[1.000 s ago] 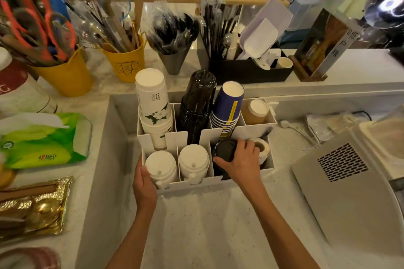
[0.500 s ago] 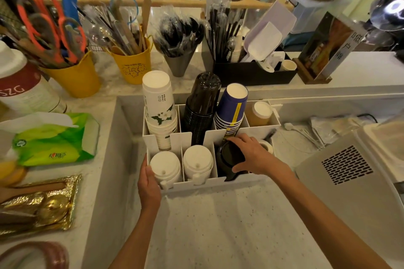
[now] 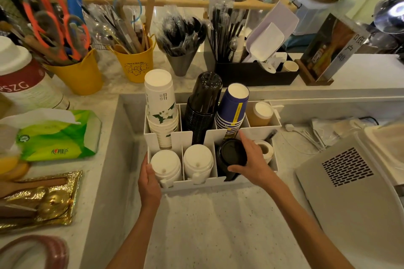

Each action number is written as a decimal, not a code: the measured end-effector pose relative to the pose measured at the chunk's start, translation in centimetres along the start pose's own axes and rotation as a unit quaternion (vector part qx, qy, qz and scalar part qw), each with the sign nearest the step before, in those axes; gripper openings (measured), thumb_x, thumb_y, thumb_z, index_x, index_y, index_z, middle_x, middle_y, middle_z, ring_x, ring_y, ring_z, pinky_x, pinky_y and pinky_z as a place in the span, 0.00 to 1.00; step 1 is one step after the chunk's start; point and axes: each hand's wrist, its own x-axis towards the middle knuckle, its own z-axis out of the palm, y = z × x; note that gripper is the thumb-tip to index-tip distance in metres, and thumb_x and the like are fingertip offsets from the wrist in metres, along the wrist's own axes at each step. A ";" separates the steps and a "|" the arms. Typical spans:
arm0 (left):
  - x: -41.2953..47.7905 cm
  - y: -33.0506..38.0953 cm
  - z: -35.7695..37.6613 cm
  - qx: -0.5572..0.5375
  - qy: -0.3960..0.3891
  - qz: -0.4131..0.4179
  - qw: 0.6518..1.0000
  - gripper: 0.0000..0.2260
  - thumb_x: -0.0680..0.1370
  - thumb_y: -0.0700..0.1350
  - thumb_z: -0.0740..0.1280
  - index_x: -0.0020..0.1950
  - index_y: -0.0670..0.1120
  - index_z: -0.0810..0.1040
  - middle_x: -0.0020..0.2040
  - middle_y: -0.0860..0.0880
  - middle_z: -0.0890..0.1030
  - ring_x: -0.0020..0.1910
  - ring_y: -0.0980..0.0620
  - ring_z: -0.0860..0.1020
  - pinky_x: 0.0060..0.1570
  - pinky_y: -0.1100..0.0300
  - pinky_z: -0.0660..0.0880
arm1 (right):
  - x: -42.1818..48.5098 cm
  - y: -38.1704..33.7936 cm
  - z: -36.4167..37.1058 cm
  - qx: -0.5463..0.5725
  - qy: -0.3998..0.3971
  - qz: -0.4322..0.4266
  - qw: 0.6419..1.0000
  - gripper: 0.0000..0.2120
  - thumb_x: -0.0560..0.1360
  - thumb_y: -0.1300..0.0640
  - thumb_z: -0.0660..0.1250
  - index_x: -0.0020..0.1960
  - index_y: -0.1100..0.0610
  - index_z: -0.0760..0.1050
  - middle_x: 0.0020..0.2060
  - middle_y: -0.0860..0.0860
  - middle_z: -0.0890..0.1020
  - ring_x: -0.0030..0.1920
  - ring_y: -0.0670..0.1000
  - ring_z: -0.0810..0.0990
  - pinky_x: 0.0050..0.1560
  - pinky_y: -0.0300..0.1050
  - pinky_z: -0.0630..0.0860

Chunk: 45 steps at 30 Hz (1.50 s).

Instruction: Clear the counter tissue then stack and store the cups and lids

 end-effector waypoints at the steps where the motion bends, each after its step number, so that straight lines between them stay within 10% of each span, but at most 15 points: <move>1: 0.0 0.0 0.0 -0.001 0.000 0.001 1.000 0.19 0.85 0.49 0.52 0.76 0.48 0.65 0.72 0.45 0.73 0.71 0.46 0.71 0.69 0.50 0.69 | -0.5 0.4 0.7 0.046 0.036 0.013 0.998 0.51 0.66 0.53 0.79 0.77 0.46 0.49 0.77 0.50 0.56 0.76 0.54 0.57 0.73 0.58 0.62; 10: 0.1 -0.4 0.1 -0.004 0.012 -0.007 1.000 0.19 0.85 0.48 0.53 0.76 0.47 0.66 0.71 0.44 0.74 0.69 0.48 0.71 0.66 0.55 0.69 | -2.2 1.2 5.2 0.264 0.155 0.068 0.950 0.43 0.69 0.52 0.77 0.77 0.49 0.57 0.75 0.50 0.63 0.75 0.52 0.61 0.69 0.48 0.64; 25: -0.4 1.9 -0.5 -0.003 -0.031 0.003 1.000 0.19 0.85 0.41 0.52 0.77 0.43 0.62 0.75 0.44 0.68 0.73 0.48 0.66 0.69 0.58 0.63 | -3.4 1.8 3.3 0.250 0.049 0.045 0.966 0.46 0.73 0.45 0.70 0.78 0.45 0.42 0.79 0.48 0.53 0.77 0.52 0.55 0.75 0.58 0.60; 29: 0.1 2.7 -1.0 0.007 -0.056 -0.020 0.998 0.19 0.85 0.41 0.53 0.77 0.43 0.63 0.76 0.44 0.68 0.73 0.49 0.66 0.75 0.52 0.61 | -4.5 5.5 0.5 0.225 0.165 0.079 0.957 0.33 0.74 0.35 0.59 0.76 0.43 0.56 0.74 0.50 0.66 0.69 0.52 0.68 0.67 0.54 0.67; 36: -0.5 3.0 -1.0 0.092 -0.041 -0.031 0.994 0.19 0.85 0.41 0.52 0.76 0.44 0.65 0.75 0.43 0.69 0.74 0.43 0.67 0.75 0.48 0.61 | -3.2 12.2 1.0 0.329 0.157 0.217 0.906 0.16 0.81 0.58 0.60 0.68 0.61 0.72 0.65 0.63 0.75 0.62 0.59 0.75 0.65 0.57 0.71; 45: -0.5 4.5 -1.6 0.155 -0.084 -0.061 0.983 0.20 0.85 0.38 0.52 0.77 0.39 0.63 0.75 0.38 0.68 0.74 0.41 0.66 0.75 0.47 0.61 | -3.7 12.5 0.8 0.319 0.173 0.205 0.909 0.16 0.80 0.61 0.62 0.67 0.62 0.73 0.63 0.62 0.77 0.62 0.63 0.75 0.63 0.54 0.71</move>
